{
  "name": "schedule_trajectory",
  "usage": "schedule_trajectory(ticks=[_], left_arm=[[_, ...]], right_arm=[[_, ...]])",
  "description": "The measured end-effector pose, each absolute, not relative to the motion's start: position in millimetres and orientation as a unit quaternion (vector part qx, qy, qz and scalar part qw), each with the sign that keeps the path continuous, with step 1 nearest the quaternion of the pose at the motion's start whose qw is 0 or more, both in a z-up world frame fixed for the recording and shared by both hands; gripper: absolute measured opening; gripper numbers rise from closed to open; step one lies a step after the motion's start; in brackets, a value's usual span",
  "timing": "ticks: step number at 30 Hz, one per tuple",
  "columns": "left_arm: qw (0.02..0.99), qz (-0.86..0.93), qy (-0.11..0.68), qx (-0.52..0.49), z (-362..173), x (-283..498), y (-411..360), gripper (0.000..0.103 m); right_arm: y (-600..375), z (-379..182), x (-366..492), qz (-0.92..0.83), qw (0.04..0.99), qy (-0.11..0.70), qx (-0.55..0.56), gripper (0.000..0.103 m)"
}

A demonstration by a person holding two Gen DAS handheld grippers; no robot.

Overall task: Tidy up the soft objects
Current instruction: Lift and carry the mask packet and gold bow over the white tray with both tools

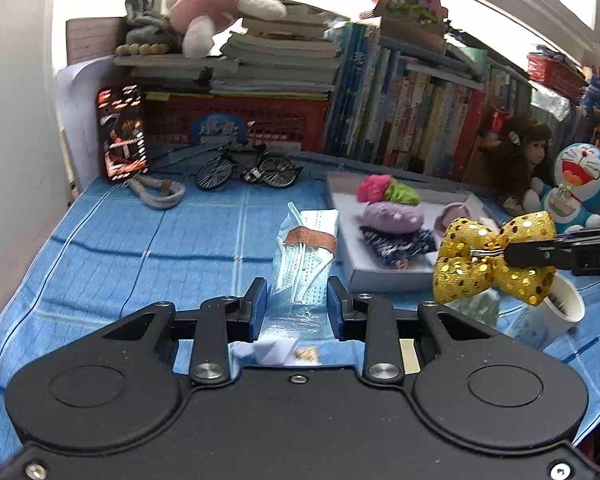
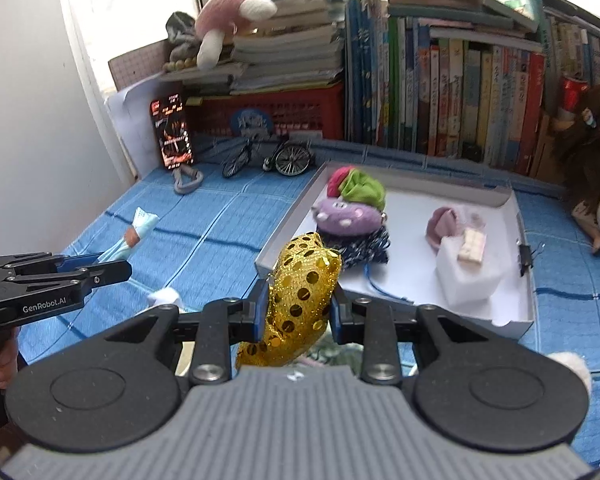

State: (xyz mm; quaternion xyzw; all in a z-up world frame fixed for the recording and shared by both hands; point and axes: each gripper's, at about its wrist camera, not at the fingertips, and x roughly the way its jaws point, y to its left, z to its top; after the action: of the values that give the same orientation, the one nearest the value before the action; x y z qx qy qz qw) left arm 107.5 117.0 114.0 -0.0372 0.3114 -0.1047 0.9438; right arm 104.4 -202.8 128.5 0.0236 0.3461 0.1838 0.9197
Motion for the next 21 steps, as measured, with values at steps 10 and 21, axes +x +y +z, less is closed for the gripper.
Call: schedule_trajectory(ticks=[10, 21], left_arm=[[0.936, -0.155, 0.315, -0.019, 141.1, 136.1, 63.8, 0.03], [0.891, -0.16, 0.424, -0.032, 132.8, 220.1, 8.8, 0.03]], right_arm=[[-221.7, 136.5, 111.9, 0.154, 0.934, 0.321, 0.033, 0.035], [-238.8, 135.1, 140.2, 0.075, 0.948, 0.311, 0.009, 0.035]])
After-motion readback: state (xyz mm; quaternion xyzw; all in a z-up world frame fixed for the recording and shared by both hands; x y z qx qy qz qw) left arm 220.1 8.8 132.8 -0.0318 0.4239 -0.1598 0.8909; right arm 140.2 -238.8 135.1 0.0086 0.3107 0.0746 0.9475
